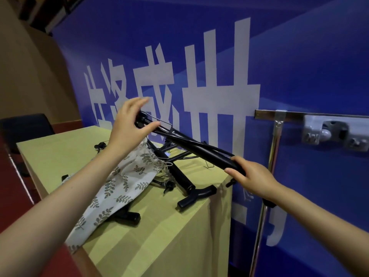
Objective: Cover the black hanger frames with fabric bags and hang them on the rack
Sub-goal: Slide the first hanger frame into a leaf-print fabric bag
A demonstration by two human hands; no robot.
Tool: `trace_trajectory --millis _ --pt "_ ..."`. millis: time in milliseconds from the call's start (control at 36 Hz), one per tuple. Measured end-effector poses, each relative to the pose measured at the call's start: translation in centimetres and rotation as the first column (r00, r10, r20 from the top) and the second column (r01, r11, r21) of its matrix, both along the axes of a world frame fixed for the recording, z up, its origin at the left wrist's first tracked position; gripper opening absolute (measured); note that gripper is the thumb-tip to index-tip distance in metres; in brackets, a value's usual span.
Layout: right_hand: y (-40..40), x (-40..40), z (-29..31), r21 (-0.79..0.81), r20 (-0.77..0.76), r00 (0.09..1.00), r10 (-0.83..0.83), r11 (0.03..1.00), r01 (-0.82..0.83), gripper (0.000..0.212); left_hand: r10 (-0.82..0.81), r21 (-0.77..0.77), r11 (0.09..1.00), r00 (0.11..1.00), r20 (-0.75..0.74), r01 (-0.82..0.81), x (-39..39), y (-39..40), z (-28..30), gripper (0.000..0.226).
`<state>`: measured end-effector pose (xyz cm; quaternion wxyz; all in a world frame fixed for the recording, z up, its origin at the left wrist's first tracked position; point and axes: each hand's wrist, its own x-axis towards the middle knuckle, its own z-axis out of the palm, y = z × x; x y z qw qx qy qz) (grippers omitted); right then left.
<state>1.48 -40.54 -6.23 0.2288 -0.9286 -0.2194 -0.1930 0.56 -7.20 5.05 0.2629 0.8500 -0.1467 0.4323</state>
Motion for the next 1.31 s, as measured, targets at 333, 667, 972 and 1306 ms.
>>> trace_trajectory --millis 333,667,972,1306 --pt "0.7 -0.7 -0.7 -0.161 0.196 0.98 -0.036 0.985 0.068 0.043 -0.121 -0.105 0.991 0.847 -0.518 0.078 0.6 3.0 -1.5 0.023" --pt "1.6 -0.6 -0.4 -0.197 0.264 0.965 -0.004 0.979 0.058 0.05 -0.377 -0.612 0.79 0.81 -0.449 0.028 1.2 0.8 -2.6 0.031" --pt "2.6 -1.2 -0.4 -0.107 0.077 0.997 0.012 0.994 -0.003 0.041 -0.625 -0.833 0.52 0.749 -0.221 0.189 -0.1 -2.0 -3.4 0.026" --pt "3.0 -1.0 1.4 0.53 -0.455 0.772 0.443 0.832 -0.165 0.054 -0.761 -0.959 0.003 0.623 0.182 0.284 -1.0 -5.9 -5.0 0.043"
